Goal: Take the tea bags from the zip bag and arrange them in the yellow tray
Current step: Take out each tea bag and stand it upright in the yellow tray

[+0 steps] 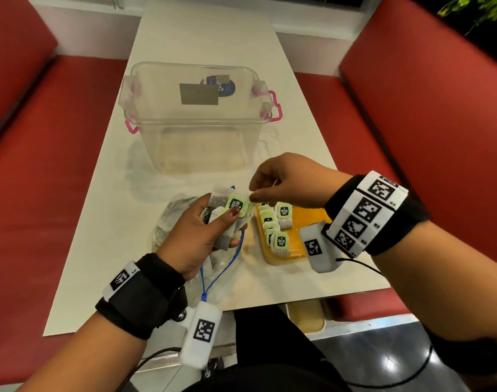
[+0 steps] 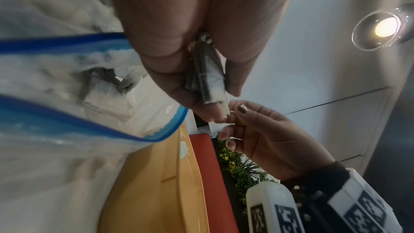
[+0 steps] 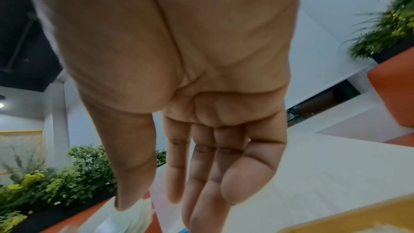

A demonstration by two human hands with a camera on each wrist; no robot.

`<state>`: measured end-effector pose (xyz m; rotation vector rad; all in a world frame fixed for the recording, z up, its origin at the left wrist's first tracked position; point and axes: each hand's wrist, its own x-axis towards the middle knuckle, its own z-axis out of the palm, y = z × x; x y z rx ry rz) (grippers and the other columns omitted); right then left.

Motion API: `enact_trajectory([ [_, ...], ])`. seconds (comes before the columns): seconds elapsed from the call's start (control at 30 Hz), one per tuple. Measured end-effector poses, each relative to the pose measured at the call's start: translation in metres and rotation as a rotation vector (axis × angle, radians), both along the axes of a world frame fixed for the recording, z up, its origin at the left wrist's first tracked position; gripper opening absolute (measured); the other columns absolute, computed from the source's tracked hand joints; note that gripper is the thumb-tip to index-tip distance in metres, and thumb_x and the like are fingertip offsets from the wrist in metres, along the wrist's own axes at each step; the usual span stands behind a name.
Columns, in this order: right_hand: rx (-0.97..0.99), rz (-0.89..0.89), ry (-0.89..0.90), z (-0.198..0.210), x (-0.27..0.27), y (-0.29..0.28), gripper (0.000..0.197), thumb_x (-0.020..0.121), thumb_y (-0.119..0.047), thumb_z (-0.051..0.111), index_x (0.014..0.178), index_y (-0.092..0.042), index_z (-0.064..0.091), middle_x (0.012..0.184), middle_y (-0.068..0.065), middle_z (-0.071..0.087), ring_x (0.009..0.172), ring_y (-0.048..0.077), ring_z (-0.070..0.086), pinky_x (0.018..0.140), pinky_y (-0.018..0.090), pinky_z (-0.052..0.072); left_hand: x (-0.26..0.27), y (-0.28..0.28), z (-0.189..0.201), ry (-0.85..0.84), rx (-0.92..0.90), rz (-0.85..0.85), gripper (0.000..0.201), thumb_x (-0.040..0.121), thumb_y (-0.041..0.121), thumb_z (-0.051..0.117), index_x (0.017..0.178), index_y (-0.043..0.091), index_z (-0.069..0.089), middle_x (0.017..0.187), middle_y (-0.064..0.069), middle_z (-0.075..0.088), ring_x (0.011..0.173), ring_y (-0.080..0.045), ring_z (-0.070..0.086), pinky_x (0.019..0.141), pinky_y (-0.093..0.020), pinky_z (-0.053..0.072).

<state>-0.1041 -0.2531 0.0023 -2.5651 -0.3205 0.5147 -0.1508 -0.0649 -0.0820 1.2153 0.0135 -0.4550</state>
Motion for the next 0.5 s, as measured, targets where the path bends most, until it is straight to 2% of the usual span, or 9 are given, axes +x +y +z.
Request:
enact_trajectory([
  [0.07,0.042,-0.008,-0.009,-0.002,-0.002,0.006,0.025,0.081,-0.030,0.073,0.102,-0.018,0.066,0.084,-0.004,0.073,0.067,0.006,0.066,0.070,0.029,0.055,-0.001,-0.001,0.003,-0.018,-0.010,0.005,0.042,0.078,0.028,0.066,0.119,0.021,0.061,0.114,-0.010,0.070,0.100,-0.027,0.070,0.061,-0.026,0.055],
  [0.1,0.057,-0.015,-0.033,-0.003,-0.003,0.008,0.027,0.081,-0.030,0.074,0.104,-0.019,0.065,0.086,-0.005,0.072,0.067,0.003,0.063,0.070,0.027,0.053,-0.001,-0.001,0.004,-0.029,-0.006,0.006,0.040,0.078,0.029,0.065,0.118,0.022,0.061,0.113,-0.008,0.070,0.099,-0.027,0.070,0.060,-0.025,0.054],
  [0.23,0.076,-0.004,-0.084,-0.005,-0.007,0.015,0.020,0.081,-0.027,0.074,0.098,-0.020,0.067,0.084,-0.009,0.067,0.058,-0.010,0.054,0.056,0.007,0.040,-0.001,0.000,0.006,-0.049,0.020,-0.008,0.035,0.078,0.030,0.066,0.112,0.026,0.062,0.111,-0.004,0.071,0.097,-0.026,0.071,0.060,-0.025,0.053],
  [0.3,0.079,0.002,-0.086,-0.005,-0.008,0.016,0.014,0.083,-0.026,0.072,0.092,-0.017,0.067,0.080,-0.010,0.065,0.057,-0.010,0.054,0.053,0.003,0.038,-0.001,-0.001,0.006,-0.042,0.023,-0.007,0.032,0.075,0.030,0.068,0.107,0.028,0.064,0.113,-0.006,0.070,0.096,-0.029,0.071,0.057,-0.025,0.052],
  [0.37,0.099,-0.015,-0.102,-0.004,-0.007,0.016,0.011,0.085,-0.024,0.069,0.089,-0.015,0.067,0.076,-0.011,0.064,0.056,-0.009,0.056,0.051,0.003,0.038,-0.003,0.000,0.006,-0.034,0.034,-0.018,0.030,0.073,0.029,0.069,0.102,0.028,0.064,0.110,-0.008,0.070,0.092,-0.031,0.071,0.055,-0.025,0.052],
  [0.43,0.131,-0.043,-0.101,-0.001,-0.007,0.014,0.009,0.088,-0.020,0.065,0.091,-0.012,0.066,0.073,-0.010,0.065,0.054,-0.007,0.059,0.049,0.005,0.039,-0.004,0.002,0.005,-0.035,0.064,-0.038,0.027,0.073,0.029,0.069,0.099,0.024,0.062,0.105,-0.009,0.070,0.086,-0.027,0.072,0.055,-0.025,0.053],
  [0.5,0.161,-0.066,-0.070,0.004,-0.006,0.012,0.007,0.091,-0.018,0.060,0.093,-0.012,0.064,0.073,-0.005,0.069,0.060,0.000,0.067,0.055,0.017,0.051,-0.004,0.005,0.002,-0.052,0.101,-0.029,0.027,0.080,0.025,0.068,0.105,0.024,0.059,0.108,-0.011,0.068,0.084,-0.023,0.072,0.055,-0.026,0.053],
])
